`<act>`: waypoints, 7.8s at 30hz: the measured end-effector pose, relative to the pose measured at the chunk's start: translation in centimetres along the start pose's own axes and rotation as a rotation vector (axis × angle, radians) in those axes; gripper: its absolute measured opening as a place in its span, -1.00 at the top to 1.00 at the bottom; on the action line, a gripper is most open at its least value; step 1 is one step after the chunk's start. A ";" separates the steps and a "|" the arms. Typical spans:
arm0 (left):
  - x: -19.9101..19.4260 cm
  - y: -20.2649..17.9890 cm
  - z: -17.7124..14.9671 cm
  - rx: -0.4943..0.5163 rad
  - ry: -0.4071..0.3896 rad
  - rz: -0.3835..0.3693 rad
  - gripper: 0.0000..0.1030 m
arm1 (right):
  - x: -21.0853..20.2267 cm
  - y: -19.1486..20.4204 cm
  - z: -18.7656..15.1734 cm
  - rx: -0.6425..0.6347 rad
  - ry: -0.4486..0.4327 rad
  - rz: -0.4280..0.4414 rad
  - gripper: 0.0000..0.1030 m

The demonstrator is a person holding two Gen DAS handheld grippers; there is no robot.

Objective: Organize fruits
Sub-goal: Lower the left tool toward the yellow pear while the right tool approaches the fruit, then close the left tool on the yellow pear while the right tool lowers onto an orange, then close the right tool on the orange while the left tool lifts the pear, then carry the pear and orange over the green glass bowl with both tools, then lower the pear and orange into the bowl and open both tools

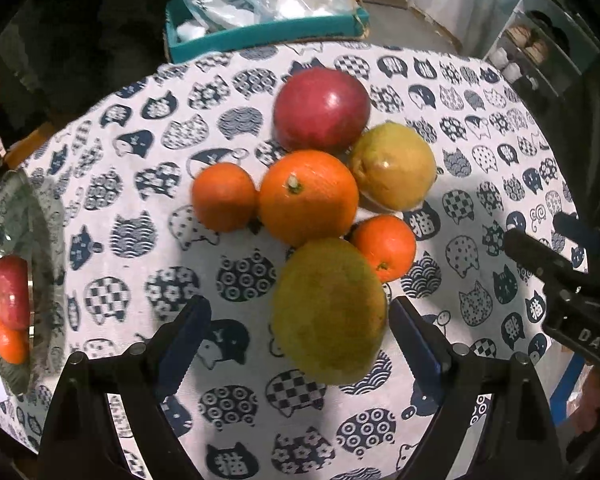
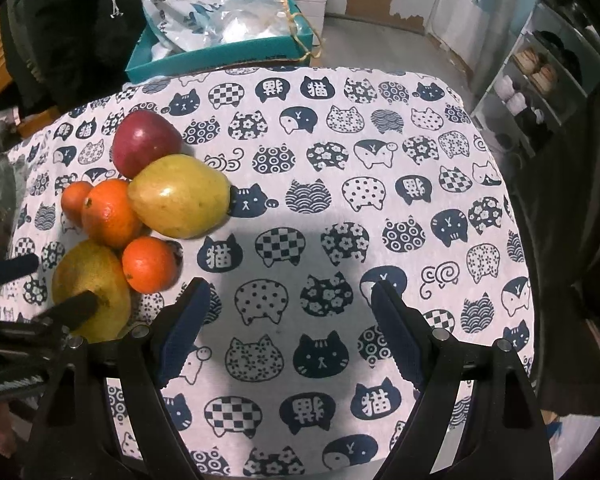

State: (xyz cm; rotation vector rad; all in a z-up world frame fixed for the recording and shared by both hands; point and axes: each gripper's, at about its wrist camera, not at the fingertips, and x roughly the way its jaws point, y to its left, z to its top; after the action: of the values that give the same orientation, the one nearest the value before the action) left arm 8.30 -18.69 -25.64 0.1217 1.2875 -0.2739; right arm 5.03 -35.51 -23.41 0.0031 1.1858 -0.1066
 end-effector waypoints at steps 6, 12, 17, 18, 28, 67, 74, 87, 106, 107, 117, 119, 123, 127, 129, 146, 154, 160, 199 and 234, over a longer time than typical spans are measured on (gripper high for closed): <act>1.7 -0.4 -0.2 0.006 0.032 -0.026 -0.65 | 0.1 0.1 0.1 -0.004 0.000 0.003 -0.62; 2.1 -0.2 -0.4 -0.003 0.039 -0.102 -0.31 | 0.5 0.8 0.2 -0.015 0.005 0.020 -0.62; 1.6 0.3 -1.0 0.028 0.026 -0.044 -0.31 | 1.3 1.7 0.6 -0.003 0.019 0.104 -0.62; 1.5 0.6 -1.0 0.024 0.026 -0.042 -0.31 | 1.5 2.0 0.6 -0.003 0.024 0.118 -0.62; 0.4 5.0 -1.4 -0.031 0.000 0.024 -0.31 | 3.7 5.5 1.2 -0.040 0.075 0.199 -0.61; -4.1 8.1 -2.2 -0.077 -0.099 0.029 -0.31 | 0.6 10.6 1.0 -0.133 0.009 0.147 0.17; -6.7 8.2 -2.2 -0.073 -0.158 0.031 -0.31 | -2.1 9.6 2.4 -0.149 -0.070 0.159 0.17; -12.5 9.1 -2.7 -0.088 -0.292 0.044 -0.31 | -8.7 10.6 2.9 -0.189 -0.227 0.170 0.17; -19.5 13.2 -3.4 -0.151 -0.458 0.083 -0.31 | -14.5 14.5 4.0 -0.261 -0.357 0.222 0.17; -19.6 13.6 -3.5 -0.158 -0.462 0.085 -0.31 | -14.8 14.9 4.1 -0.266 -0.361 0.231 0.17; -20.5 17.9 -4.7 -0.231 -0.480 0.136 -0.31 | -15.4 19.0 5.4 -0.315 -0.374 0.269 0.17; -20.6 18.7 -4.9 -0.245 -0.479 0.142 -0.31 | -15.3 20.1 5.6 -0.328 -0.373 0.279 0.17; -20.7 20.7 -5.5 -0.282 -0.478 0.157 -0.31 | -15.1 22.2 6.1 -0.355 -0.364 0.293 0.17; -20.9 22.9 -6.1 -0.320 -0.476 0.181 -0.31 | -14.7 24.5 6.6 -0.382 -0.352 0.309 0.17; -20.9 23.8 -6.4 -0.337 -0.474 0.190 -0.31 | -14.5 25.4 6.8 -0.391 -0.346 0.319 0.17; -18.3 31.5 -8.5 -0.454 -0.403 0.229 -0.31 | -10.9 34.7 8.5 -0.475 -0.266 0.382 0.17; -14.6 33.6 -8.1 -0.474 -0.322 0.225 -0.31 | -7.1 37.8 9.2 -0.478 -0.184 0.399 0.17; -11.8 35.0 -7.4 -0.492 -0.275 0.213 -0.31 | -3.5 39.0 9.6 -0.466 -0.110 0.403 0.17; -3.5 37.5 -5.3 -0.532 -0.104 0.140 -0.49 | 3.3 41.2 10.1 -0.439 0.033 0.399 0.17; -10.1 38.6 -9.4 -0.611 -0.213 0.196 -0.52 | 1.8 43.3 9.1 -0.486 0.027 0.416 -0.01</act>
State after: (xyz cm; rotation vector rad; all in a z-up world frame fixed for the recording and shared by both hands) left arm 7.33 22.02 -20.98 -0.2949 1.0890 0.2733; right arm 17.76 6.86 -23.97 -0.1754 1.1905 0.5488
